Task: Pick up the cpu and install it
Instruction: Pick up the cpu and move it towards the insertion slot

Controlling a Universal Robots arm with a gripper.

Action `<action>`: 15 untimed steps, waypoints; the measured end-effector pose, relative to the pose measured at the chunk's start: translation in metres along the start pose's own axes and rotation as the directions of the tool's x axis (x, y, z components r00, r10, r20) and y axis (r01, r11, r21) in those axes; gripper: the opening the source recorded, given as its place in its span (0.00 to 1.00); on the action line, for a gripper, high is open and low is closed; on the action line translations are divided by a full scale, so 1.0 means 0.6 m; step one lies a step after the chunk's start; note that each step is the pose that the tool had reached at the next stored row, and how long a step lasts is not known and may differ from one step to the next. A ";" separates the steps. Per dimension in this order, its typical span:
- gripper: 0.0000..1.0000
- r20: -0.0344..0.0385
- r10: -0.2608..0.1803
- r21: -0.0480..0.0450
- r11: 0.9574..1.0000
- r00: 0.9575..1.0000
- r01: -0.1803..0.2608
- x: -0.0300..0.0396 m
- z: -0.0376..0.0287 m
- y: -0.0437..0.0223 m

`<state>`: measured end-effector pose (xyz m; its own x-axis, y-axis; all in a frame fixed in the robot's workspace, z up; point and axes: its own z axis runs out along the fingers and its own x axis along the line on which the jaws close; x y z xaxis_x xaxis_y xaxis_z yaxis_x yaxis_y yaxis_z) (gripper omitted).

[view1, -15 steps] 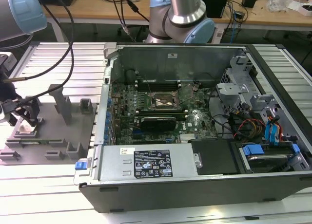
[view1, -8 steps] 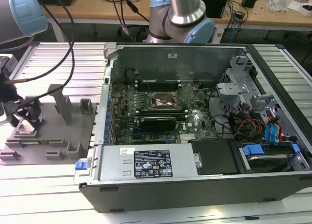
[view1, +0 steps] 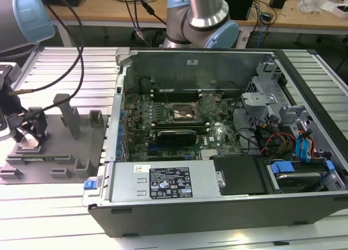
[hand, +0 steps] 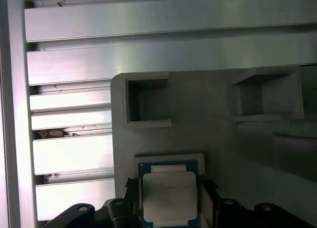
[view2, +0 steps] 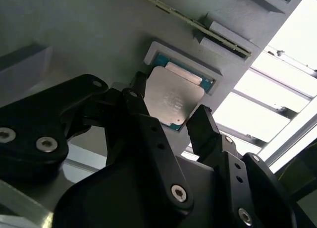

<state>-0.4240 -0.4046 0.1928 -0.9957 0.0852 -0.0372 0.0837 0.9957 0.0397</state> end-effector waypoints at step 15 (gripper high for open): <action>0.60 -0.005 -0.027 0.006 1.000 1.000 0.027 0.000 0.008 0.000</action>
<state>-0.4236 -0.4043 0.1878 -0.9978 0.0579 -0.0334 0.0568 0.9978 0.0328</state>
